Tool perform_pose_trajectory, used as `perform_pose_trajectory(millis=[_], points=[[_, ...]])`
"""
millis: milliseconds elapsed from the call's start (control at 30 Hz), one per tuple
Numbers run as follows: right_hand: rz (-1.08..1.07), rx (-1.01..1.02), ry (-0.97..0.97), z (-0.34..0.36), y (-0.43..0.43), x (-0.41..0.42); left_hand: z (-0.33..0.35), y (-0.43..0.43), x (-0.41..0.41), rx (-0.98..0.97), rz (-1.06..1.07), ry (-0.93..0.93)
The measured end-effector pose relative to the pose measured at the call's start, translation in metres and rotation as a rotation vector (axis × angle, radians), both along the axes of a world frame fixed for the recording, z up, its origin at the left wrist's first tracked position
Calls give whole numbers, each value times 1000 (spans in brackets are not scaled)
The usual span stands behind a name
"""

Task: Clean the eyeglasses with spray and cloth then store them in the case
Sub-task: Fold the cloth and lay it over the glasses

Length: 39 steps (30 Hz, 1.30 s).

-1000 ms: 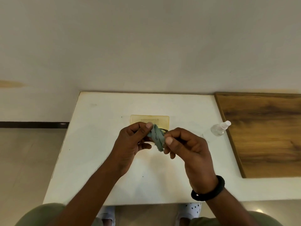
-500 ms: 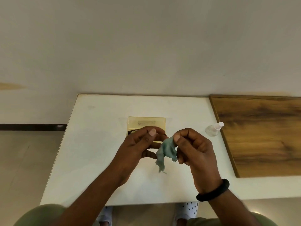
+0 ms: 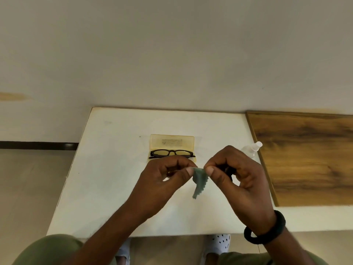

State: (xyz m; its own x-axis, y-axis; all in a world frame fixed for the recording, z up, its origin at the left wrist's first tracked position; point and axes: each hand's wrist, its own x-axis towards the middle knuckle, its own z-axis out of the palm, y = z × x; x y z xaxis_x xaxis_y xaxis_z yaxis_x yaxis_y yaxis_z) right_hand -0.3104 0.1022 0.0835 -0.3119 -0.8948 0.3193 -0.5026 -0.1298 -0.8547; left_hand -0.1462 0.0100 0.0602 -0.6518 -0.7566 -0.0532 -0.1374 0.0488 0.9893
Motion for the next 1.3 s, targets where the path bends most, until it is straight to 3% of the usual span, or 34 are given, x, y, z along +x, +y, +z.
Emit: perform_pose_trajectory(millis=[133, 200, 267, 400, 533, 633, 867, 1100, 1300], points=[[53, 85, -482, 4, 2, 5, 0, 7, 1, -142, 17, -35], [36, 152, -601, 4, 2, 6, 3, 11, 0, -166, -18, -8], [9, 159, -560, 1, 2, 7, 7, 13, -1, -160, -37, 12], [59, 112, -171, 0, 3, 6, 7, 12, -1, -191, -35, 9], [21, 83, -354, 5, 4, -2, 7, 11, 0, -232, -21, -1], [-18, 79, -174, 1, 4, -3, 6, 10, 0, -278, -22, -41], [-82, -30, -195, 3, 4, -7, 0, 6, 4, -335, 42, -98], [-28, -107, -340, 9, 7, -8, -5, 7, 3, -462, 5, -218], [-63, -136, -469, 12, 9, -13, -4, 5, 3, -445, 49, -238]])
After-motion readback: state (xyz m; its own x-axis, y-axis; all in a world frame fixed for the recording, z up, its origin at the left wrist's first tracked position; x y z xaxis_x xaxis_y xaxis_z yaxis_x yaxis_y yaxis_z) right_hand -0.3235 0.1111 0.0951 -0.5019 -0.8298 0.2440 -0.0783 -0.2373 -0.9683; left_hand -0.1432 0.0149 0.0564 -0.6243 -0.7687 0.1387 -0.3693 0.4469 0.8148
